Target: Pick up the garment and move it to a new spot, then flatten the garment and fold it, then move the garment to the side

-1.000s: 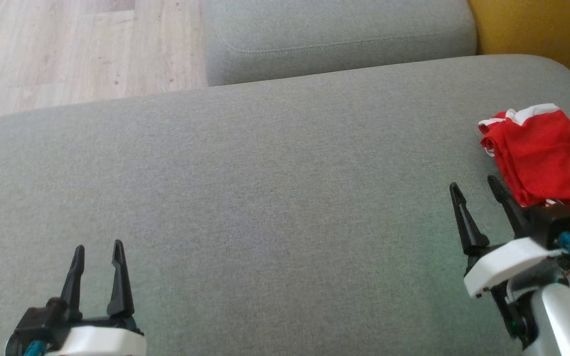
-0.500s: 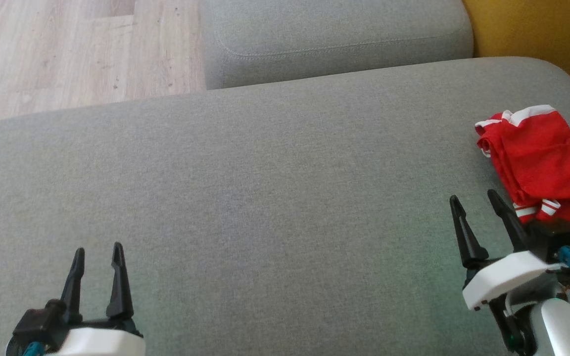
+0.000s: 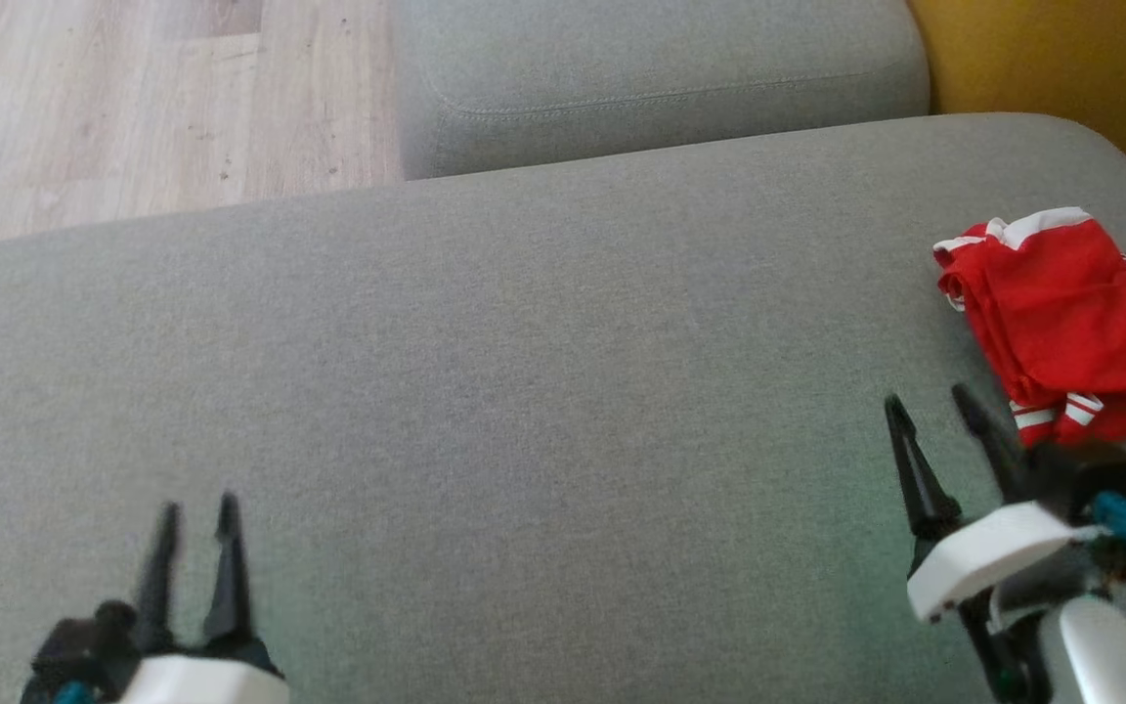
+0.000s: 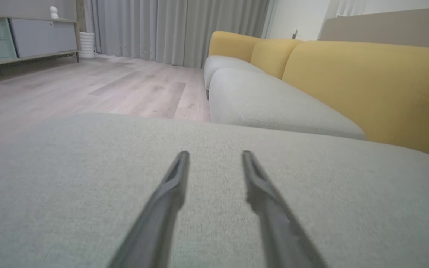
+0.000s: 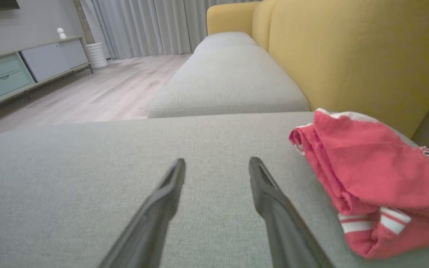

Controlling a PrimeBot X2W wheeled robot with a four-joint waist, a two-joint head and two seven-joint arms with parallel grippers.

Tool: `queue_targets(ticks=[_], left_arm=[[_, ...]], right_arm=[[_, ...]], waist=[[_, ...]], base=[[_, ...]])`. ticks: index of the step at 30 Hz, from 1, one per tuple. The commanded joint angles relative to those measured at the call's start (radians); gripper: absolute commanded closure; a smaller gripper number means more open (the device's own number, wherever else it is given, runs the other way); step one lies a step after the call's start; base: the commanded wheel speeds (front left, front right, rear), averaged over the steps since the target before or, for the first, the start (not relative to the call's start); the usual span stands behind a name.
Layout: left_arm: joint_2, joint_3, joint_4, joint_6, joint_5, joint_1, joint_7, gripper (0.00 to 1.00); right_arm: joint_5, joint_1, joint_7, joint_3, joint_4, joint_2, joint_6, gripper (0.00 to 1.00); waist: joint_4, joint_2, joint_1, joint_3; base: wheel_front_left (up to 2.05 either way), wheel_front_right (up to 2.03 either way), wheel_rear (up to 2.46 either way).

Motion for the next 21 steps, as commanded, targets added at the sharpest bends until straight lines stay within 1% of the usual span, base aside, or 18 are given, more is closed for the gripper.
queue_targets(ticks=[1, 9, 21], left_arm=[[-0.002, 0.000, 0.014, 0.000, -0.002, 0.001, 0.003, 1.00], [-0.042, -0.008, 0.141, 0.000, -0.001, 0.070, 0.003, 1.00], [-0.049, 0.010, 0.127, -0.005, -0.109, 0.050, 0.036, 1.00]], right_arm=[[0.002, 0.002, 0.000, 0.002, 0.014, 0.001, 0.000, 1.00], [0.001, 0.099, 0.001, 0.018, 0.160, 0.018, -0.001, 1.00], [0.124, 0.084, 0.009, -0.001, 0.154, 0.025, 0.000, 1.00]], waist=[[0.000, 0.0000, 0.0000, 0.000], [0.000, 0.0000, 0.0000, 0.000], [0.005, 0.0000, 0.0000, 0.000]], base=[[0.00, 0.00, 0.00], [0.00, 0.00, 0.00], [0.00, 0.00, 0.00]])
